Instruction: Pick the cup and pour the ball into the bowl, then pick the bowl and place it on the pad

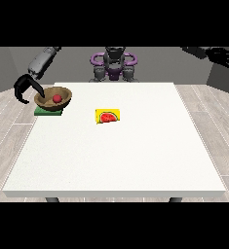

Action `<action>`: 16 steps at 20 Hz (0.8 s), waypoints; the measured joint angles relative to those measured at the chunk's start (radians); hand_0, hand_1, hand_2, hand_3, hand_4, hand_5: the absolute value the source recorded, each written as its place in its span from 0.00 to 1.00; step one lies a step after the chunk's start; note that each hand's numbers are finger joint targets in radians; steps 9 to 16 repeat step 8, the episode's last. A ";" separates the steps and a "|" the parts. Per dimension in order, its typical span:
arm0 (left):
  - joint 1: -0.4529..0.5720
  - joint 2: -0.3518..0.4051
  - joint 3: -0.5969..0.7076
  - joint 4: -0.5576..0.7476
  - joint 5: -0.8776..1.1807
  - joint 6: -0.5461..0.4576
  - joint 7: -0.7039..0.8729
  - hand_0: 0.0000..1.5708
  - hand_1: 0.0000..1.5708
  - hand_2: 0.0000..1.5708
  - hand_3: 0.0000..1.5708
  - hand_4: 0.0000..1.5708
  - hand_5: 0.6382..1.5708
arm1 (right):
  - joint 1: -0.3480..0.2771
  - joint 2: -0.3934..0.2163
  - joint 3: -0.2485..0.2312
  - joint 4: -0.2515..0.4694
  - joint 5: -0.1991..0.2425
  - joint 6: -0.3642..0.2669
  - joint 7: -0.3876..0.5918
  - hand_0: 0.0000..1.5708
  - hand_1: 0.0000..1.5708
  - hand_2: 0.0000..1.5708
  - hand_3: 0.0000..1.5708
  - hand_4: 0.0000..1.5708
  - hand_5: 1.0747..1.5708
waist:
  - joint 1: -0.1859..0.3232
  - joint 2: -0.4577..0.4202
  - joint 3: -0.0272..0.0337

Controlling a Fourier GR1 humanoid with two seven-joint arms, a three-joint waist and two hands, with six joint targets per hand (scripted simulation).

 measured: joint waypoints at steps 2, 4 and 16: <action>0.007 -0.027 -0.027 -0.034 -0.009 0.017 0.024 0.00 0.00 0.00 0.00 0.64 1.00 | -0.005 -0.001 0.009 0.018 0.005 0.013 0.001 0.00 0.00 0.00 0.00 0.00 0.58 | -0.002 -0.028 0.0004; 0.011 -0.083 -0.076 -0.087 -0.024 0.049 0.068 0.00 0.00 0.00 0.00 0.57 0.99 | -0.007 -0.013 0.021 0.034 0.015 0.031 0.025 0.00 0.00 0.00 0.00 0.00 0.56 | -0.010 -0.082 0.0010; 0.021 -0.163 -0.150 -0.117 -0.053 0.095 0.142 0.00 0.00 0.00 0.00 0.57 0.99 | -0.047 0.004 0.060 0.009 0.027 0.060 0.100 0.00 0.00 0.00 0.00 0.30 0.72 | -0.027 -0.205 0.0001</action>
